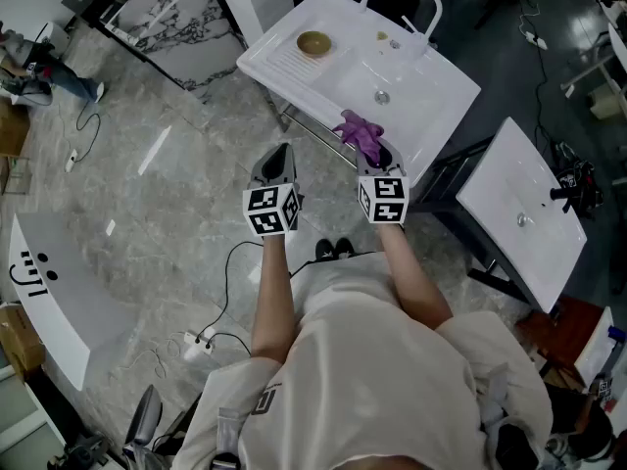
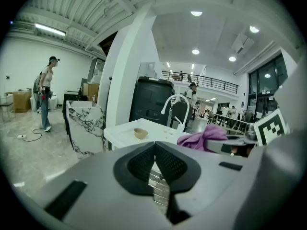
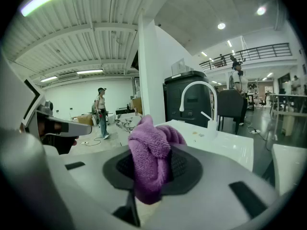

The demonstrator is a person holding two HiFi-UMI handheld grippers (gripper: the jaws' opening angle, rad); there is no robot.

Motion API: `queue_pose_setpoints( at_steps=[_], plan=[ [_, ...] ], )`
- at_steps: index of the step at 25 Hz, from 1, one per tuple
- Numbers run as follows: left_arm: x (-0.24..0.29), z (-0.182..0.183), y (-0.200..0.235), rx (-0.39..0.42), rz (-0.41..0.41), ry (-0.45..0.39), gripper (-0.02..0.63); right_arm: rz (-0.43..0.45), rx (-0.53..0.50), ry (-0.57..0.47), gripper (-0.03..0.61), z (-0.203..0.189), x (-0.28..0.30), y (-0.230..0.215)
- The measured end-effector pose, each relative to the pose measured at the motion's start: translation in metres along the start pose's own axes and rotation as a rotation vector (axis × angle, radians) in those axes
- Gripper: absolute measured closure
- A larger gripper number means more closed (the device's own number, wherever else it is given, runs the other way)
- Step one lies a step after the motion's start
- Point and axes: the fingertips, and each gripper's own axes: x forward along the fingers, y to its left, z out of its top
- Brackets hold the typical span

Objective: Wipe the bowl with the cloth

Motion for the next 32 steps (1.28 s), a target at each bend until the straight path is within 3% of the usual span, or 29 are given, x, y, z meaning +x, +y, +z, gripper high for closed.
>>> queue_pose_setpoints(
  at_steps=[5, 10, 15, 20, 24, 27, 32],
  plan=[
    [0.007, -0.005, -0.005, 0.007, -0.001, -0.004, 0.606, -0.021, 0.006, 0.007, 0.492, -0.011, 0.002, -0.013],
    [0.006, -0.015, 0.003, -0.001, 0.050, 0.003, 0.606, -0.027, 0.004, -0.010, 0.492, -0.021, 0.007, -0.023],
    [0.015, -0.009, 0.034, -0.006, 0.098, -0.022, 0.606, -0.037, -0.008, -0.036, 0.489, -0.018, 0.030, -0.022],
    [0.060, 0.001, 0.081, -0.021, 0.119, -0.068, 0.606, -0.081, -0.057, -0.122, 0.486, -0.012, 0.063, -0.031],
    [0.114, 0.015, 0.117, 0.023, 0.040, -0.013, 0.606, -0.117, -0.125, -0.114, 0.486, -0.005, 0.121, -0.025],
    [0.165, 0.035, 0.140, 0.075, -0.035, 0.034, 0.606, -0.144, -0.110, -0.085, 0.486, 0.009, 0.171, -0.025],
    [0.238, 0.091, 0.177, 0.146, -0.282, 0.126, 0.606, -0.268, -0.001, -0.080, 0.486, 0.055, 0.255, -0.037]
  ],
)
